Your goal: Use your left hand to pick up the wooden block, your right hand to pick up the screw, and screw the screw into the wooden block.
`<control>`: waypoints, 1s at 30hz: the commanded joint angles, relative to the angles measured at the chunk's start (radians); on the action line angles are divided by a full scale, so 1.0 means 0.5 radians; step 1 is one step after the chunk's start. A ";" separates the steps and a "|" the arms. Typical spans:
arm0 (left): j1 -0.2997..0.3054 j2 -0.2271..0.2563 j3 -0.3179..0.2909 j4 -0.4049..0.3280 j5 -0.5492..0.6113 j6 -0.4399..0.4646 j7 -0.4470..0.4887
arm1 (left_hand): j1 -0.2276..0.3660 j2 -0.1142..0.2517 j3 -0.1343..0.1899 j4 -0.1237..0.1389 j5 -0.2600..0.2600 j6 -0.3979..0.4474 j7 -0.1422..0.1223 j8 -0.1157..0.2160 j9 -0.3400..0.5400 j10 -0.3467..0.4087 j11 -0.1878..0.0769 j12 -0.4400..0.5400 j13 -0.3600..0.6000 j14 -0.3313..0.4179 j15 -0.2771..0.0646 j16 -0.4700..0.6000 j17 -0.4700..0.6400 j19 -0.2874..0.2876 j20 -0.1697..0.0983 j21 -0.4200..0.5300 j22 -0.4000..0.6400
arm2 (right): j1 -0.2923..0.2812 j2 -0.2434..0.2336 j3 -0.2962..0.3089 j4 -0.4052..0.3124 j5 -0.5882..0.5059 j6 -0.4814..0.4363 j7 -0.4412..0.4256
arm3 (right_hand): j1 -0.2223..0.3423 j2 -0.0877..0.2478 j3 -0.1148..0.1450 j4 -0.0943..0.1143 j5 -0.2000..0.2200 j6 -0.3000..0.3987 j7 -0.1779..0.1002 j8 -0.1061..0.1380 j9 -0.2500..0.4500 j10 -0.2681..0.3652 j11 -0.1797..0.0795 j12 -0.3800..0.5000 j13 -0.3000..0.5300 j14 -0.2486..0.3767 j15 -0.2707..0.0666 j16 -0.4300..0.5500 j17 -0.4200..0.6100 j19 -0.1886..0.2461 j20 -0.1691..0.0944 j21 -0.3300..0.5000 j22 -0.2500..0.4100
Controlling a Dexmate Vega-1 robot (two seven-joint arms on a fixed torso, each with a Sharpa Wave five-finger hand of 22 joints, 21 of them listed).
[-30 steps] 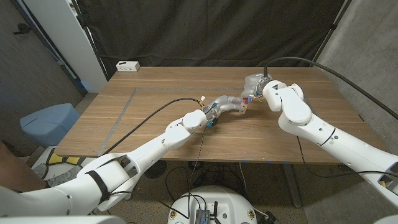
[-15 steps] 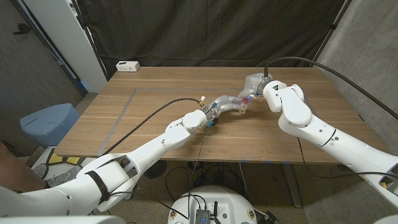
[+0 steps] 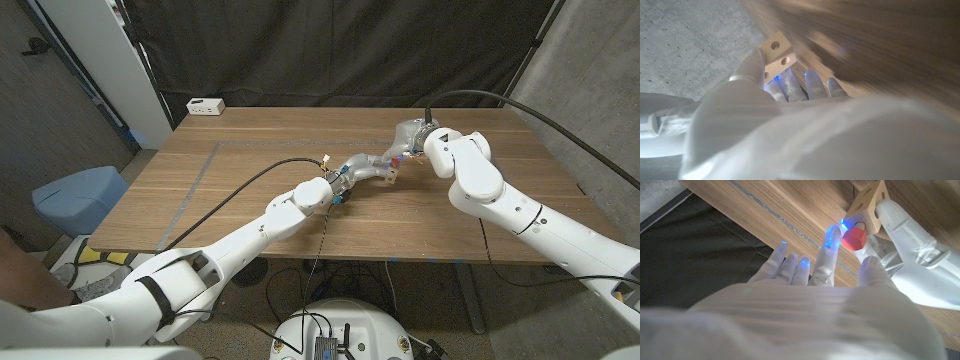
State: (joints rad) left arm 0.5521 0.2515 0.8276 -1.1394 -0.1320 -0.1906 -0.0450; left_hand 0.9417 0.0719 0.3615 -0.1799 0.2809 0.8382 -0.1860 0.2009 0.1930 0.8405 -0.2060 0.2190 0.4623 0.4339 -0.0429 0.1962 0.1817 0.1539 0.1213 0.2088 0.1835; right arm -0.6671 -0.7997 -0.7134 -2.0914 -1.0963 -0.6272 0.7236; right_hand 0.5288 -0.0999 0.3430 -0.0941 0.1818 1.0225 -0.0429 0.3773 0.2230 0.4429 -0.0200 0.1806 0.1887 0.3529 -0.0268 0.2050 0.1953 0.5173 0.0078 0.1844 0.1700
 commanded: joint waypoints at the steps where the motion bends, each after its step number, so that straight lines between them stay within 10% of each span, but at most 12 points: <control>1: 0.014 0.011 -0.002 -0.025 0.003 0.010 0.001 | -0.010 0.025 0.063 0.049 0.010 0.086 0.060 0.012 0.010 0.015 0.000 0.015 0.075 0.014 -0.065 0.003 0.004 0.014 -0.004 0.007 0.007 | 0.007 -0.018 0.037 -0.043 0.031 0.029 0.104 | -0.008 -0.003 -0.001 -0.023 0.018 -0.128 0.008 -0.039 0.022 -0.059 0.014 -0.007 0.011 -0.038 0.010 -0.019 0.002 -0.029 0.013 0.000 0.004; 17: 0.035 0.029 0.000 -0.079 0.007 0.043 0.008 | -0.011 0.027 0.066 0.048 0.009 0.081 0.062 0.010 0.010 0.011 0.003 0.015 0.076 0.012 -0.060 0.002 0.005 0.011 0.001 0.006 0.007 | -0.011 -0.096 0.099 -0.120 0.206 0.088 0.136 | 0.225 -0.015 0.089 -0.152 0.021 -0.514 -0.023 -0.183 0.025 -0.346 -0.023 -0.016 0.017 -0.206 0.081 -0.042 -0.010 -0.108 0.081 0.001 0.001; 30: 0.042 0.033 0.001 -0.097 0.018 0.050 0.022 | -0.016 0.025 0.066 0.049 0.008 0.082 0.061 0.011 0.010 0.011 0.005 0.014 0.076 0.010 -0.061 0.002 0.005 0.012 0.001 0.006 0.007 | 0.007 -0.142 0.094 -0.141 0.240 0.096 0.170 | 0.413 -0.038 0.159 -0.180 0.019 -0.597 -0.124 -0.212 0.018 -0.449 -0.121 -0.007 0.017 -0.296 0.062 -0.040 -0.010 -0.129 0.096 0.003 0.000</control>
State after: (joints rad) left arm 0.5696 0.2658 0.8274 -1.1786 -0.1275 -0.1706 -0.0401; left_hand 0.9414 0.0716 0.3619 -0.1795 0.2813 0.8380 -0.1858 0.1993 0.1933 0.8349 -0.2042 0.2191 0.4624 0.4339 -0.0429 0.1962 0.1818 0.1539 0.1213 0.2088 0.1835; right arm -0.6706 -0.8516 -0.6675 -2.1513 -0.9955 -0.5847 0.7928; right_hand 0.7115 -0.1182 0.4102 -0.1850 0.1888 0.7291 -0.0976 0.2733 0.2303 0.2259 -0.0783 0.1732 0.1932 0.2120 0.0035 0.1847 0.1906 0.4587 0.0556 0.1845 0.1674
